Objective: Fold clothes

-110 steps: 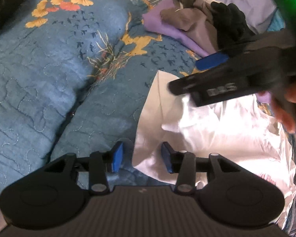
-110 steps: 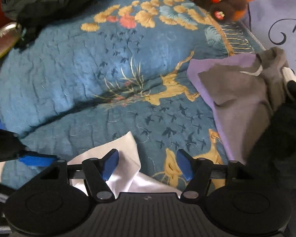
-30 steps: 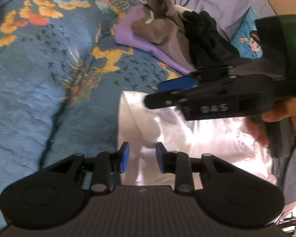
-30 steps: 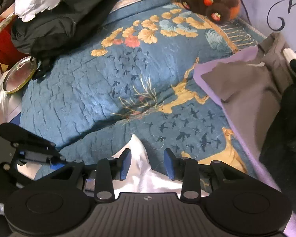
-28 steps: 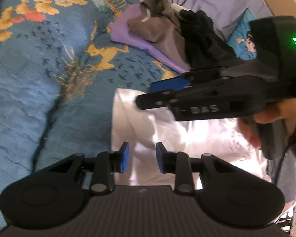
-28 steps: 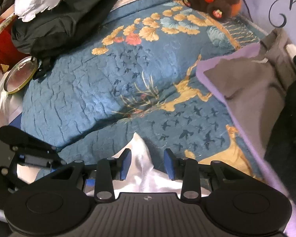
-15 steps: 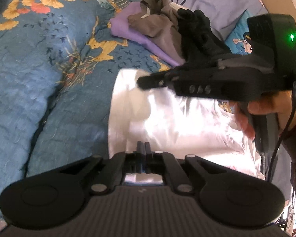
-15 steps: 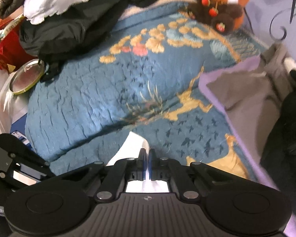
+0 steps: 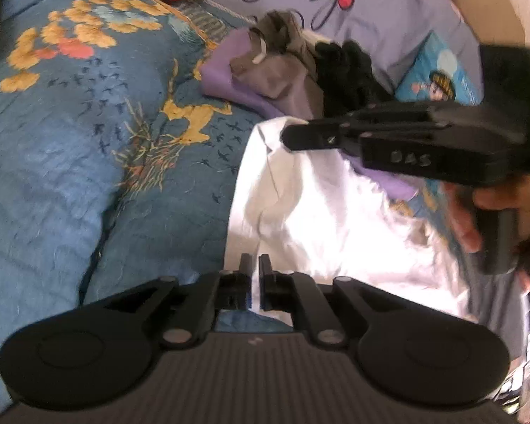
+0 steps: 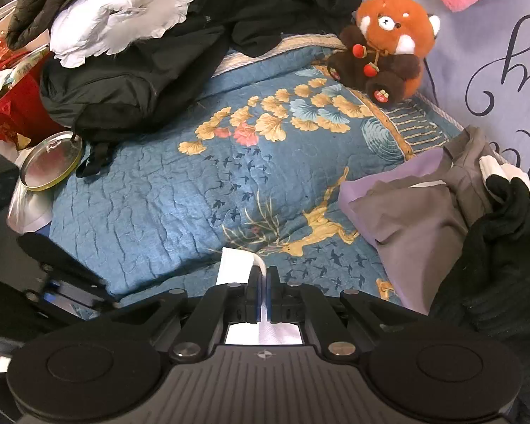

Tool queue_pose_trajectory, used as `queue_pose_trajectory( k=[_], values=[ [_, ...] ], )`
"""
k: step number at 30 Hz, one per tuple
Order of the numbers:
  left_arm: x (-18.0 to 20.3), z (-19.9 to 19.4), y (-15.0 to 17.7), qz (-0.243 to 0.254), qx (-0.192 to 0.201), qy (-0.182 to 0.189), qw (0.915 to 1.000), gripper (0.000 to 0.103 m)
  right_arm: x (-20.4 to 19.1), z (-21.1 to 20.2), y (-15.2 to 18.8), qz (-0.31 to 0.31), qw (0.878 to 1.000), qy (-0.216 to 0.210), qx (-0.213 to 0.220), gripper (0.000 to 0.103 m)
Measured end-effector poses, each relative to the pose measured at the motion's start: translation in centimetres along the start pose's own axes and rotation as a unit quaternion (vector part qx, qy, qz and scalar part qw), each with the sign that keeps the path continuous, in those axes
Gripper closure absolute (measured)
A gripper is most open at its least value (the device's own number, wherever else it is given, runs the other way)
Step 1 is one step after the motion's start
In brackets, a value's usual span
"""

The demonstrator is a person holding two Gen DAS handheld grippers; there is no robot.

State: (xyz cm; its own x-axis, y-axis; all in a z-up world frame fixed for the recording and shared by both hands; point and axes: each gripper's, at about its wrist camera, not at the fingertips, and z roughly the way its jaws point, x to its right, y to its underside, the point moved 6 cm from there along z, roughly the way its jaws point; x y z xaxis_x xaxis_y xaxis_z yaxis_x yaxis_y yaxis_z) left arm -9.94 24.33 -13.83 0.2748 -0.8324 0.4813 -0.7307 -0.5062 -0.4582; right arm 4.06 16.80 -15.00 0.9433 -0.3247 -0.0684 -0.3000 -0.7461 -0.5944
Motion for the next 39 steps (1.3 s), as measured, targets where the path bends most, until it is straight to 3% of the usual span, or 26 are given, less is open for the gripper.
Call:
queue_pose_trajectory(
  k=[2,6,7,17,21,27,31,39],
  values=[
    [0.1,0.5,0.1,0.018,-0.009,0.003,0.9998,0.093,0.1,-0.1,-0.1,0.001,1.000,-0.002,0.000,0.100],
    [-0.4,0.9,0.8,0.042,-0.015,0.023,0.9988,0.065,0.1,-0.4,0.0,0.005,1.000,-0.005,0.003,0.100],
    [-0.6,1.0,1.1,0.046,-0.016,0.031,0.9983,0.063,0.2,-0.4,0.0,0.007,1.000,-0.006,0.004,0.100],
    [-1.2,0.7,1.1,0.058,0.036,0.112,0.9914,0.063,0.2,0.0,0.2,0.012,1.000,-0.012,0.001,0.100],
    [-1.3,1.9,0.7,0.079,0.025,0.091,0.9924,0.063,0.3,-0.1,0.2,0.012,1.000,-0.015,0.003,0.100],
    [-1.1,3.0,0.9,0.071,0.012,0.123,0.9898,0.067,0.4,-0.4,0.3,0.015,1.000,-0.018,0.007,0.100],
    [-1.6,3.5,1.1,0.052,0.003,0.104,0.9932,0.086,0.3,-0.6,0.2,0.014,1.000,-0.019,0.008,0.100],
    [-3.0,3.5,1.5,0.025,0.002,0.111,0.9935,0.085,0.2,-0.8,0.1,0.015,1.000,-0.020,0.009,0.100]
  ],
)
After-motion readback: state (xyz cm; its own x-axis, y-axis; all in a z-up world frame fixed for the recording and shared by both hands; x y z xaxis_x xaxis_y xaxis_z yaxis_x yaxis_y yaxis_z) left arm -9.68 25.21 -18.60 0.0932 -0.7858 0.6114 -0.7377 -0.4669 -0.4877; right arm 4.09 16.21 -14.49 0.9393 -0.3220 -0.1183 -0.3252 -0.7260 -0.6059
